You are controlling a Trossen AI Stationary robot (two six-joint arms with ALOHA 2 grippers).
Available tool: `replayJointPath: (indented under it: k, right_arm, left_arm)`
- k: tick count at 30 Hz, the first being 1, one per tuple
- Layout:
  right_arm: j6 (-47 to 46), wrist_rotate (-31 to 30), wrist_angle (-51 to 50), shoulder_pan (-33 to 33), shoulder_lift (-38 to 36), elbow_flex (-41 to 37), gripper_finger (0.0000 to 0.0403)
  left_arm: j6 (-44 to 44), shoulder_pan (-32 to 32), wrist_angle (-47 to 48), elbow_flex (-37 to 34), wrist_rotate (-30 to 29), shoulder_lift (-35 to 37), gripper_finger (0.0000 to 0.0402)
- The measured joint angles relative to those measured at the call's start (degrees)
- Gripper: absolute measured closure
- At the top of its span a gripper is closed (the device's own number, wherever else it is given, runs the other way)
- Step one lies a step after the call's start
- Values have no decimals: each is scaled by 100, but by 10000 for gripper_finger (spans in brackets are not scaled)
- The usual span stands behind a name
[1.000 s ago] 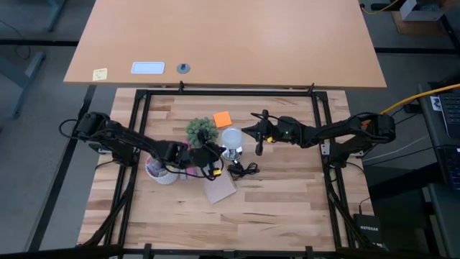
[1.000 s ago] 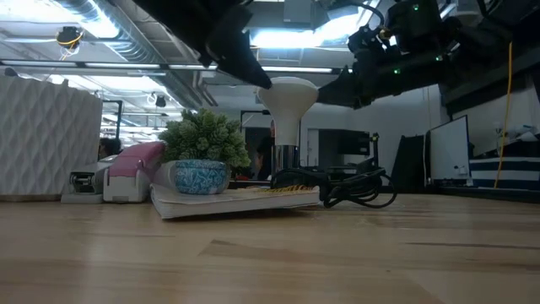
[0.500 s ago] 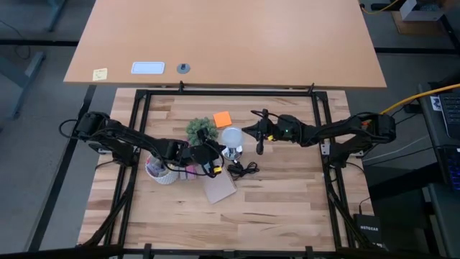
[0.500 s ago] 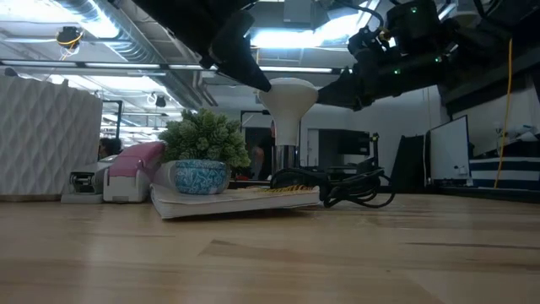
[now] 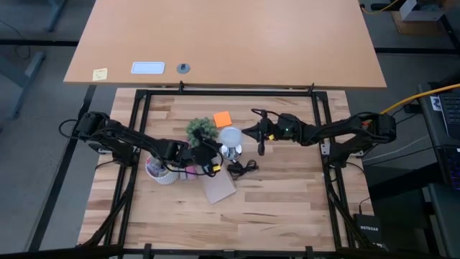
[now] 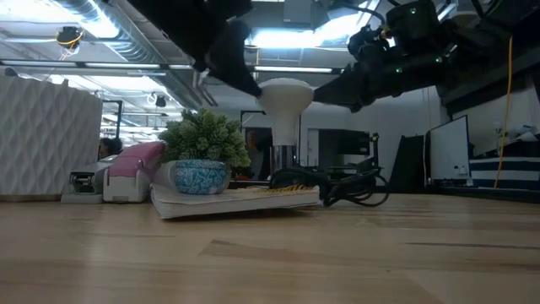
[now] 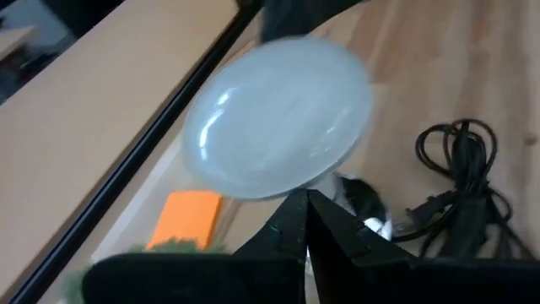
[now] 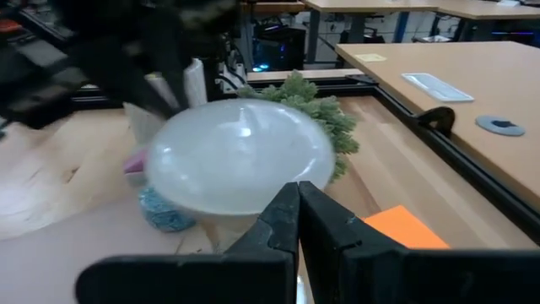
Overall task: Screw lightbulb
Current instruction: Insert the lightbulb into the silver lamp socket
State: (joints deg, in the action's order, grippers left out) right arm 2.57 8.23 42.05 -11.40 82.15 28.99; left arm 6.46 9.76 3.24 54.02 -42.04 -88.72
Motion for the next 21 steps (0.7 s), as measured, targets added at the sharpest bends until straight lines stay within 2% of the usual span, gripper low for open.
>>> replayJointPath:
  k: [2,5,11,17,21]
  right_arm:
    - [0,112,1,8,0,0,391]
    - [1,644,-18,32,5,0,391]
    - [0,1393,-74,37,23,-2,391]
    - [1,1365,-52,31,24,-2,391]
    - [3,943,-31,27,20,-2,391]
  left_arm:
    - [205,-11,178,-2,-138,-2,402]
    - [484,-34,379,-4,-328,-9,402]
    - [557,-28,356,-4,-336,-9,401]
    - [557,-87,354,-2,-358,-9,401]
    - [493,-85,382,-2,-372,-9,401]
